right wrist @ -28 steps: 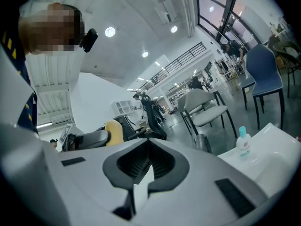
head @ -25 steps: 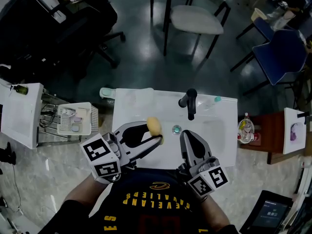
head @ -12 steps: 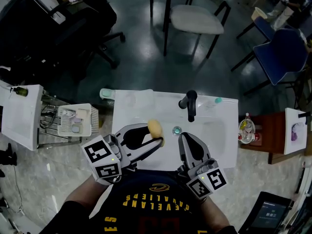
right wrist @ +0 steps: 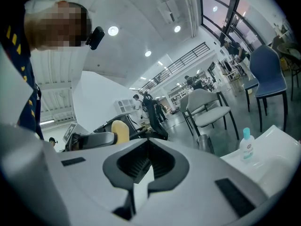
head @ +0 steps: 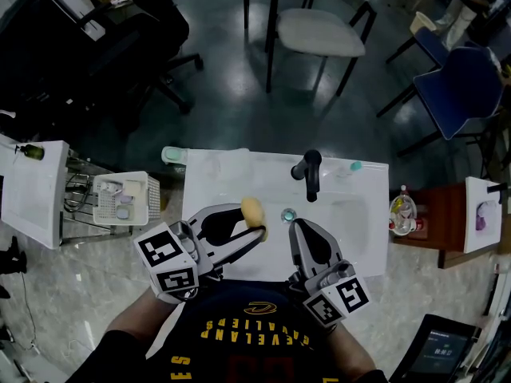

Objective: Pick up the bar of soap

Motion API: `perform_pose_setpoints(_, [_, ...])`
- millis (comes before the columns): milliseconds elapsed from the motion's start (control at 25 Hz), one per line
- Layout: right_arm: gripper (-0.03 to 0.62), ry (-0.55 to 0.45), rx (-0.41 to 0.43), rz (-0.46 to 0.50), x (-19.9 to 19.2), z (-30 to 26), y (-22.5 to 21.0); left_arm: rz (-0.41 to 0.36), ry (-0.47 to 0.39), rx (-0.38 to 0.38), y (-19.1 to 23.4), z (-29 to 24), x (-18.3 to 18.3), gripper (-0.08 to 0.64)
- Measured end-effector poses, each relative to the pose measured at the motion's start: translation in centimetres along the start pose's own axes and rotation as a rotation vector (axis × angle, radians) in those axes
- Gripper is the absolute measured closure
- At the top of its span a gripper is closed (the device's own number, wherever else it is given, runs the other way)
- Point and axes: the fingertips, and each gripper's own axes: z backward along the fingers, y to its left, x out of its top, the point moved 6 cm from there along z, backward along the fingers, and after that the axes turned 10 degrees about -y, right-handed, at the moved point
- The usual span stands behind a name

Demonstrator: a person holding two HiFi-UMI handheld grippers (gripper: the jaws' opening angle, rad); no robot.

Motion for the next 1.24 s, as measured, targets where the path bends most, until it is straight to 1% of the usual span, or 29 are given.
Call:
perform_pose_setpoints(280, [0.575, 0.007, 0.005, 0.008, -0.1, -0.1, 0.2, -0.017, 0.014, -0.009, 0.1, 0.0, 0.0, 0.373])
perform_pose_setpoints(720, [0.575, 0.017, 0.002, 0.009, -0.3, -0.4, 0.3, -0.018, 0.028, -0.013, 0.6, 0.0, 0.0, 0.373])
perform_pose_setpoints(1240, [0.575, 0.026, 0.004, 0.011, -0.4, -0.7, 0.6, -0.028, 0.029, -0.018, 1.1, 0.1, 0.4, 0.373])
